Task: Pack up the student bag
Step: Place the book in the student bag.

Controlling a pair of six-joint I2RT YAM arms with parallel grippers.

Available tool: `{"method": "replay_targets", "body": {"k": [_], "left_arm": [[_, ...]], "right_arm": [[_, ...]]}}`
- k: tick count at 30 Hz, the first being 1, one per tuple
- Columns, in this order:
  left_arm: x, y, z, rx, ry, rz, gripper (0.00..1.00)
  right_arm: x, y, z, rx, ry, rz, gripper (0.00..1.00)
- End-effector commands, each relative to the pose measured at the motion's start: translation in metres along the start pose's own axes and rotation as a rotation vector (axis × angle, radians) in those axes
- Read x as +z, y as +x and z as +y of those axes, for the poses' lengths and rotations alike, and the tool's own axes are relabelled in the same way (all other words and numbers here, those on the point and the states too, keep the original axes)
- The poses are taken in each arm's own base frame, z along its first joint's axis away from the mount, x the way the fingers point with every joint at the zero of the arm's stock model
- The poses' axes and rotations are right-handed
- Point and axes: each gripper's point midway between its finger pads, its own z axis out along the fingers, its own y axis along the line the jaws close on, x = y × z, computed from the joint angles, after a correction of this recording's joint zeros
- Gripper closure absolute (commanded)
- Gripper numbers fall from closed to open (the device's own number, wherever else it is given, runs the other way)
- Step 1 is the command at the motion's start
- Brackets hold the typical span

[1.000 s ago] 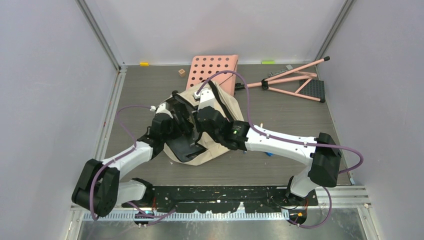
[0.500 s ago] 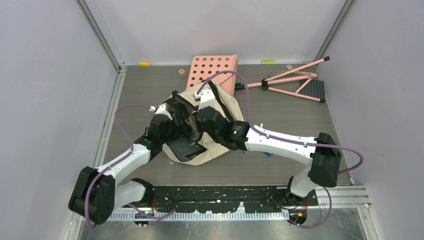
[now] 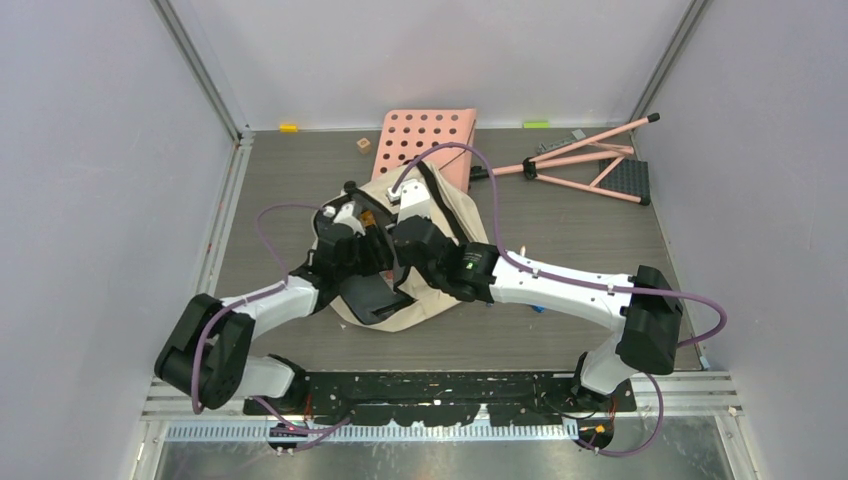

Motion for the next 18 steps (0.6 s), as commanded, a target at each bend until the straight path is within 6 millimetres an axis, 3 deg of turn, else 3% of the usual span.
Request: {"method": "replay_targets", "body": {"k": [1,3,5,11,15,18], "left_arm": [[0.007,-0.015,-0.033,0.04,0.101,-0.036,0.61],[-0.002,-0.017,-0.021,0.044,0.038,-0.061,0.59],[-0.02,-0.027,-0.014,0.072,-0.014,-0.113,0.5],[-0.097,-0.039,0.022,0.135,-0.264,-0.164,0.15],[-0.15,-0.044,0.041,0.134,-0.394,-0.208,0.06],[-0.176,-0.053,0.034,0.128,-0.389,-0.246,0.03]], "right_arm": [[-0.007,-0.019,-0.003,-0.009,0.041,-0.043,1.0],[-0.01,-0.018,-0.004,-0.016,0.044,-0.037,1.0],[-0.013,-0.019,-0.005,-0.019,0.047,-0.041,1.0],[-0.012,-0.015,-0.004,-0.022,0.044,-0.036,1.0],[-0.01,-0.002,0.004,-0.031,0.032,-0.012,1.0],[-0.007,0.016,0.022,-0.054,0.002,0.021,0.99]]}}
